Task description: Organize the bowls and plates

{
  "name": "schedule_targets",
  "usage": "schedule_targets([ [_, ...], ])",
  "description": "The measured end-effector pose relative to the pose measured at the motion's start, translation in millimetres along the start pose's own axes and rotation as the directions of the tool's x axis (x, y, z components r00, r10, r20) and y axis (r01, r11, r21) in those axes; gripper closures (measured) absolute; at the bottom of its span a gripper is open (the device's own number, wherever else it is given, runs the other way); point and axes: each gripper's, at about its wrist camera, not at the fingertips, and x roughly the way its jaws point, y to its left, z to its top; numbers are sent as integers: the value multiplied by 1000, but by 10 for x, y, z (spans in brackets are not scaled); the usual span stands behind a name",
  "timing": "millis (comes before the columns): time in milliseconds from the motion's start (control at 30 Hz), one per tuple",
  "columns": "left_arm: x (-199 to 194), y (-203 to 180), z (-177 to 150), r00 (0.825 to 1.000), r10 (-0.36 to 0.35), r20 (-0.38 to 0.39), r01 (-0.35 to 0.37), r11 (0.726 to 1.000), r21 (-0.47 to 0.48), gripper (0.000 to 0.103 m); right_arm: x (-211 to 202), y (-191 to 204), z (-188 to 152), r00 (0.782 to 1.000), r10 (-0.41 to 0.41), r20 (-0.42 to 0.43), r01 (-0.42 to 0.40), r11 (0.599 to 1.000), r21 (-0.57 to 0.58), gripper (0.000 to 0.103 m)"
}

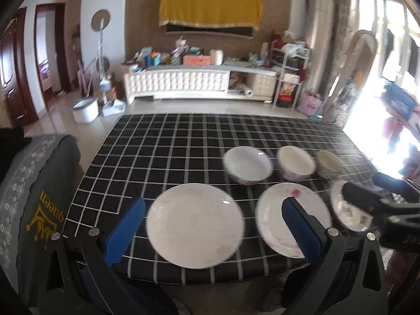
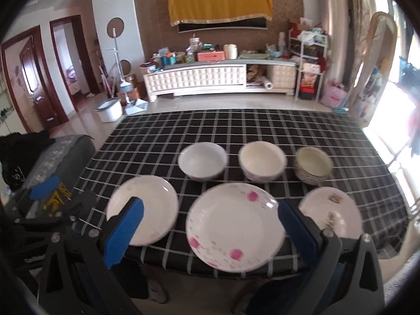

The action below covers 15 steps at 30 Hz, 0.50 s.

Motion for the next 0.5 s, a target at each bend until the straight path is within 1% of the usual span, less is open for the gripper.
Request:
schedule_targets([
  [100,215,183,39,999,35,-37,-36,999,-31,0,236,57,109,999,31,-29,-30,999,14,0],
  [167,377,316,40,996,58,-72,-62,996,-58,0,471,119,178,997,44,-67,-43,999,14,0],
  [233,529,458,36,994,45,-101,-54,995,-84,0,663,175,212,993,42,-110,-43,999,-6,0],
  [300,668,599,18,991,49,-122,-64,991,-114,0,883,276,227,989,17,-147,-24,999,-45,0],
  [367,809,722,-24,987,40,-156,-62,988,-138,0,1072,360,221,982,47,-181,-59,996,-60,0],
  [433,970,822,-68,980,8,-198,-39,987,-153,0,1225,432,194,972,75,-221,-93,993,-72,0],
  [500,1129,884,-136,968,-25,-248,-16,987,-160,0,1397,550,154,960,81,-269,-116,986,-119,0],
])
